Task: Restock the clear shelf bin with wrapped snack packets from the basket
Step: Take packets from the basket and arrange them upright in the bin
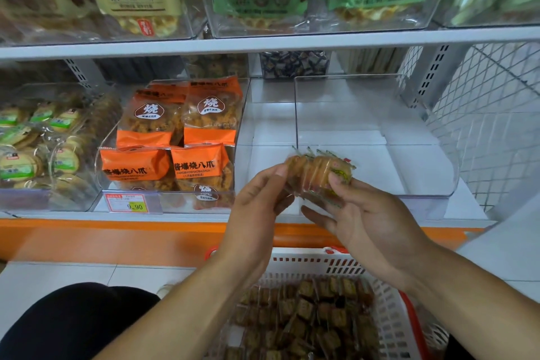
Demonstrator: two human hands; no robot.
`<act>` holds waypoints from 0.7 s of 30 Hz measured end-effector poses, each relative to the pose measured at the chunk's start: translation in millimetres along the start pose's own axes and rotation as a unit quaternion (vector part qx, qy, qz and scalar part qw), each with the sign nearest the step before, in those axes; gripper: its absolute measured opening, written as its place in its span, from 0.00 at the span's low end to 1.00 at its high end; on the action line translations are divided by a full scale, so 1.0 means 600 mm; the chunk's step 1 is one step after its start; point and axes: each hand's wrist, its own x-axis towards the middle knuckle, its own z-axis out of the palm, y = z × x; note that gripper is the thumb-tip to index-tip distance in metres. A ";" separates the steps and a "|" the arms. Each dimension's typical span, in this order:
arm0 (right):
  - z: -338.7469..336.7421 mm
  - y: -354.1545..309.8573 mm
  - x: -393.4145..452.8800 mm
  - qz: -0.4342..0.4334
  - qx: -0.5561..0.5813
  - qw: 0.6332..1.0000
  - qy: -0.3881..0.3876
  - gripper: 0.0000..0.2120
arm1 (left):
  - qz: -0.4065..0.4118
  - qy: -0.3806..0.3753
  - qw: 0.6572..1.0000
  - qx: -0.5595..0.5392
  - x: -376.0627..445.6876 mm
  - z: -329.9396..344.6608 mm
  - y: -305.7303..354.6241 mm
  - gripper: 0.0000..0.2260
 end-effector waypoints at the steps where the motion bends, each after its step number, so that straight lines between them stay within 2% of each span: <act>1: 0.001 0.000 0.001 0.005 0.011 1.000 -0.006 0.19 | 0.010 0.002 1.000 0.021 0.000 0.004 -0.002 0.14; 6: -0.006 -0.022 0.013 0.009 0.055 0.998 -0.040 0.20 | 0.064 -0.012 0.991 0.118 0.019 0.022 0.006 0.11; 11: -0.036 -0.085 0.061 -0.013 0.021 0.998 -0.059 0.23 | 0.091 -0.045 0.960 0.261 0.079 0.039 0.037 0.14; 13: -0.054 -0.096 0.099 -0.026 -0.029 0.999 -0.021 0.24 | 0.085 -0.046 0.933 0.347 0.105 0.044 0.034 0.20; 17: -0.109 -0.078 0.197 -0.037 -0.161 0.978 0.130 0.19 | 0.085 -0.092 0.859 0.497 0.134 0.040 0.004 0.33; 19: -0.130 -0.063 0.241 -0.018 -0.225 0.963 0.145 0.15 | 0.093 -0.098 0.840 0.526 0.145 0.033 -0.007 0.35; 21: -0.139 -0.053 0.277 0.000 -0.281 0.952 0.123 0.12 | 0.104 -0.102 0.826 0.545 0.148 0.029 -0.009 0.37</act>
